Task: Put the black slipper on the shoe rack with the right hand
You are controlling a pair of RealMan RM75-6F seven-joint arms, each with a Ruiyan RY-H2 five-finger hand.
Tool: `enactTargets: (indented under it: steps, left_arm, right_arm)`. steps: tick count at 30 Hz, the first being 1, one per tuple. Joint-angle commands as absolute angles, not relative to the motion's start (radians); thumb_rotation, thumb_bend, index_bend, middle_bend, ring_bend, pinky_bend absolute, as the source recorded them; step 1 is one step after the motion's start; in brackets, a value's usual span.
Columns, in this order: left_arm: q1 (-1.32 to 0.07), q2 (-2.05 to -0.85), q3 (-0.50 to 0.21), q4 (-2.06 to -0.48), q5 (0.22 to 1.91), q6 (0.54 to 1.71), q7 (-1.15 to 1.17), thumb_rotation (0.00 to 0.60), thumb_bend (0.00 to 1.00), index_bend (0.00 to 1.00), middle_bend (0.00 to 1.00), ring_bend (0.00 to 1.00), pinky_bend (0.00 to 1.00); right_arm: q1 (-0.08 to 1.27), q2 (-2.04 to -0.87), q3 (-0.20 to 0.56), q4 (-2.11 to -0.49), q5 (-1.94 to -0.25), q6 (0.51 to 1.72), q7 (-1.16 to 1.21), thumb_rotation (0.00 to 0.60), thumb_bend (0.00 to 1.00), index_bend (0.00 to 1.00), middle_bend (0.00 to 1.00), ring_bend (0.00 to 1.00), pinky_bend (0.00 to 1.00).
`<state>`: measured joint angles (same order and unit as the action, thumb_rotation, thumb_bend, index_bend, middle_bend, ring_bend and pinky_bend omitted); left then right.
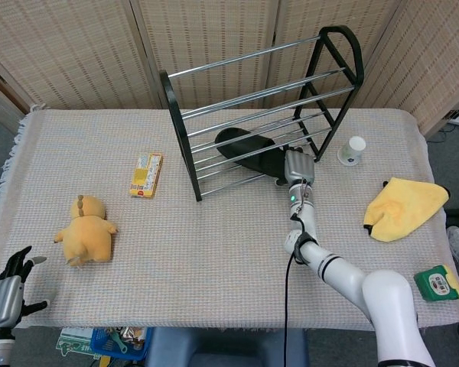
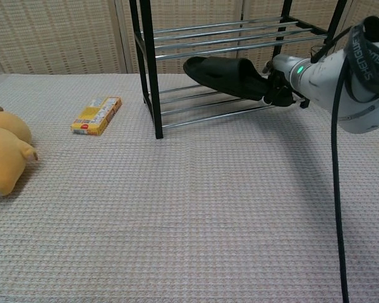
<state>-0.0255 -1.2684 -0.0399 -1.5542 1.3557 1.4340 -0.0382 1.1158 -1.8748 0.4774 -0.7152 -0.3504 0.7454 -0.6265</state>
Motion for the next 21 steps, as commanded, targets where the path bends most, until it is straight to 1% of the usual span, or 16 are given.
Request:
enactTargets:
  steps: [1,3,7,12,19,20,21]
  left_arm:
    - [-0.024,-1.266,-0.039,-1.554,1.353,1.432,-0.036,0.6,0.23,0.27,0.08,0.04,0.24]
    - [-0.023,-1.267,-0.038,-1.556,1.353,1.431,-0.036,0.6,0.23,0.27,0.08,0.04,0.24]
    - [-0.024,-1.268,-0.038,-1.557,1.353,1.427,-0.032,0.6,0.23,0.27,0.08,0.04,0.24]
    - [-0.026,-1.27,-0.039,-1.557,1.353,1.424,-0.026,0.6,0.23,0.27,0.08,0.04,0.24]
    - [-0.031,-1.273,-0.038,-1.559,1.362,1.417,-0.021,0.6,0.23,0.27,0.08,0.04,0.24]
    - [-0.032,-1.272,-0.038,-1.559,1.362,1.416,-0.02,0.6,0.23,0.27,0.08,0.04,0.24]
    - [-0.032,-1.271,-0.039,-1.559,1.362,1.417,-0.019,0.6,0.23,0.27,0.08,0.04,0.24]
  right_arm:
    - [1.13,-1.898,0.487,-0.68,-0.362,0.715,-0.608,0.6,0.47,0.0,0.14,0.1,0.34]
    - [1.131,-1.903,0.49,-0.671,-0.377,0.694,-0.588,0.6,0.46,0.0,0.1,0.06,0.31]
    - [1.126,-1.898,0.494,-0.673,-0.427,0.662,-0.529,0.6,0.46,0.0,0.07,0.01,0.26]
    - [1.1,-1.865,0.48,-0.715,-0.515,0.658,-0.456,0.6,0.46,0.0,0.06,0.0,0.22]
    - [1.043,-1.82,0.46,-0.78,-0.582,0.642,-0.364,0.6,0.46,0.0,0.06,0.0,0.21]
    - [1.039,-1.816,0.456,-0.784,-0.592,0.642,-0.356,0.6,0.45,0.0,0.06,0.0,0.21]
    - [1.035,-1.814,0.453,-0.788,-0.601,0.644,-0.349,0.6,0.4,0.0,0.06,0.0,0.21]
